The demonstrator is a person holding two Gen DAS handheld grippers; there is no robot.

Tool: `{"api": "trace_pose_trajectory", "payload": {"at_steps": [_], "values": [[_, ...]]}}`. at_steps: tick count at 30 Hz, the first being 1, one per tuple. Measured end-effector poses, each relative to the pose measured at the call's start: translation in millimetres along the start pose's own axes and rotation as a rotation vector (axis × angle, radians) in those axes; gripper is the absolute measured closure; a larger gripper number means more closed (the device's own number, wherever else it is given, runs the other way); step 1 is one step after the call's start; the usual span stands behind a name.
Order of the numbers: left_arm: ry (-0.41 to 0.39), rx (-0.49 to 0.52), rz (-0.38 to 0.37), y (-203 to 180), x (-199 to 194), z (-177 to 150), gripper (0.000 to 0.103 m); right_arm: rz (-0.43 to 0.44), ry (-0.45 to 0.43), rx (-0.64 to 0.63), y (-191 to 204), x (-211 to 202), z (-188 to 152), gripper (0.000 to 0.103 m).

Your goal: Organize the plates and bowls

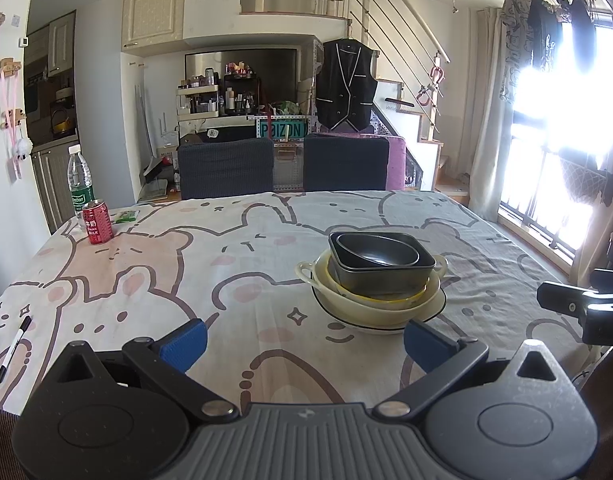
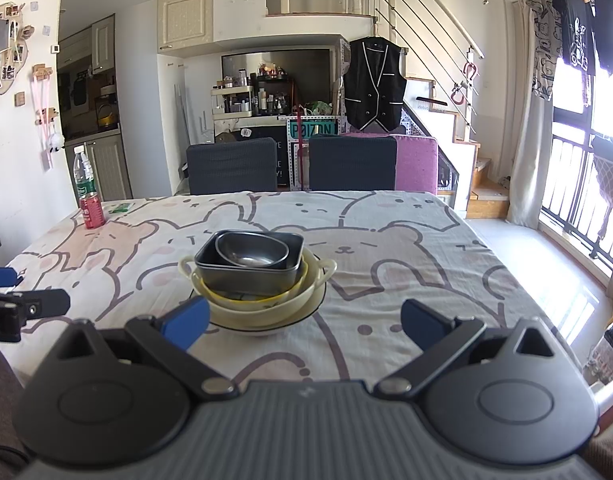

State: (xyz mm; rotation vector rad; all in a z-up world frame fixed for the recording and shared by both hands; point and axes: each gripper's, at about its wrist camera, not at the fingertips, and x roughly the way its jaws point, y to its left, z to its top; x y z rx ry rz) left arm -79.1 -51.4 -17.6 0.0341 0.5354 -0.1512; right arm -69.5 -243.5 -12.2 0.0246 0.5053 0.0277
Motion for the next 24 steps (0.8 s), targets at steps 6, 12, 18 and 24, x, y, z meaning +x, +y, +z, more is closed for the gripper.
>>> {"api": "trace_pose_trajectory", "payload": {"at_steps": [6,12,18,24], "values": [[0.001,0.001,0.002,0.2,0.2,-0.1,0.000,0.001,0.000,-0.002,-0.1,0.0,-0.1,0.000],[0.000,0.000,0.003,0.0,-0.4,0.2,0.000,0.001,0.000,-0.001,0.0,-0.2,-0.3,0.000],[-0.007,-0.003,0.003,-2.8,-2.8,0.8,0.000,0.000,-0.001,-0.001,0.5,-0.3,-0.2,0.000],[-0.004,-0.013,0.005,-1.8,-3.0,0.2,0.000,0.001,-0.001,0.000,0.3,-0.2,-0.3,0.000]]}}
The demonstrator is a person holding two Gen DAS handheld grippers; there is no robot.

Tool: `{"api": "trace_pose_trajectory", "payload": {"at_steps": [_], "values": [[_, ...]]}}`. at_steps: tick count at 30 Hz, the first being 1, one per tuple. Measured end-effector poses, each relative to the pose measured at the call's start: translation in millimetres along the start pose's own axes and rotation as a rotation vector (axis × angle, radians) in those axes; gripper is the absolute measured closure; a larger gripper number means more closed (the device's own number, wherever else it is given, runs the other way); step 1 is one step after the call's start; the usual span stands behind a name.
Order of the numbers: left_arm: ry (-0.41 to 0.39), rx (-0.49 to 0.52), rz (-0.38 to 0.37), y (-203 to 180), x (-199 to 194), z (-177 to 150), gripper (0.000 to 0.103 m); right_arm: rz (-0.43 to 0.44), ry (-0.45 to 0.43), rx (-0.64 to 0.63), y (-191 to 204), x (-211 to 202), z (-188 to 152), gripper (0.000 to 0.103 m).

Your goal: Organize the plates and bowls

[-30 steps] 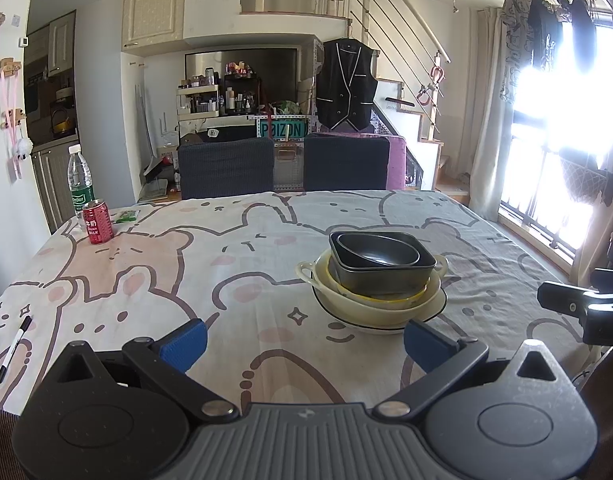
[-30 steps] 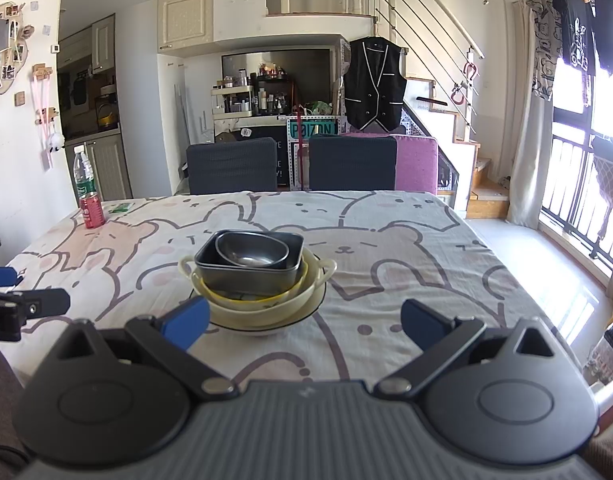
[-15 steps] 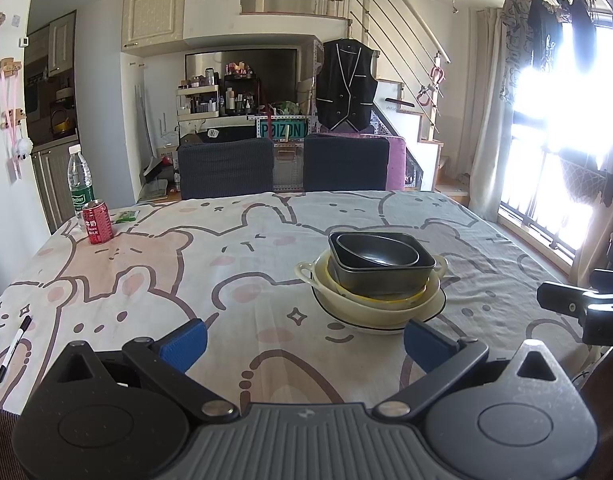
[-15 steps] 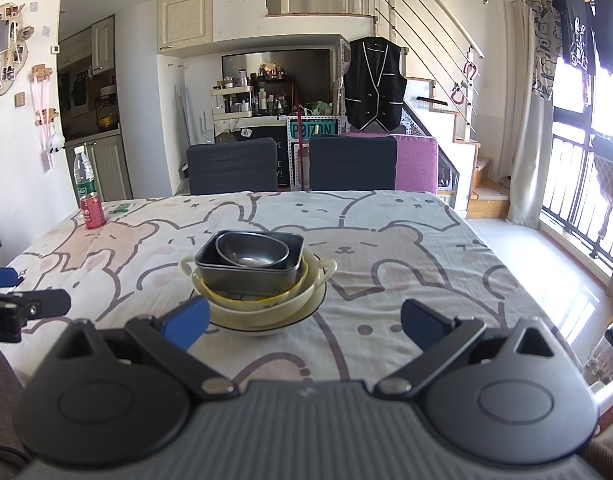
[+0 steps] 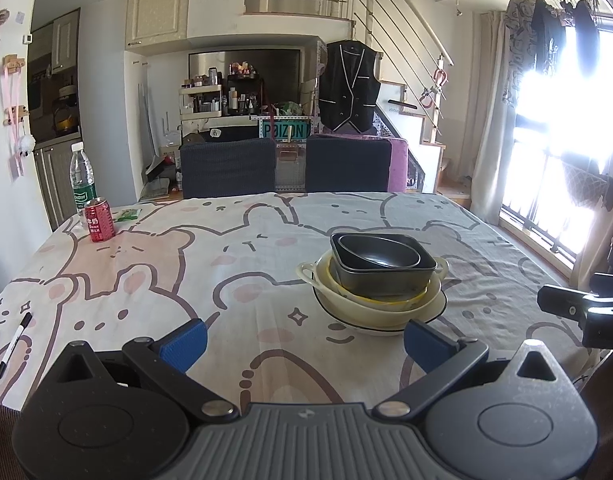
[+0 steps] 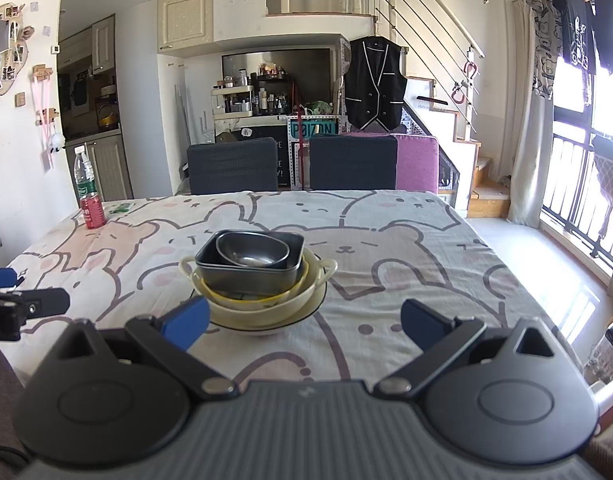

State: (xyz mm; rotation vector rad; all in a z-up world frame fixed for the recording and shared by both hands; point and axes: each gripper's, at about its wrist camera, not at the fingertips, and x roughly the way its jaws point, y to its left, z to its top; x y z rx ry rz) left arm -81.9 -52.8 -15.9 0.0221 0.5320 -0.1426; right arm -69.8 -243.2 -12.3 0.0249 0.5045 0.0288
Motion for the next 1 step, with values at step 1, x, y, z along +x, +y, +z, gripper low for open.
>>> {"api": "trace_pose_trajectory", "payload": {"at_steps": [1], "values": [[0.000,0.000,0.000,0.9,-0.1,-0.1,0.000,-0.001,0.000,0.000,0.1,-0.1,-0.1,0.000]]}}
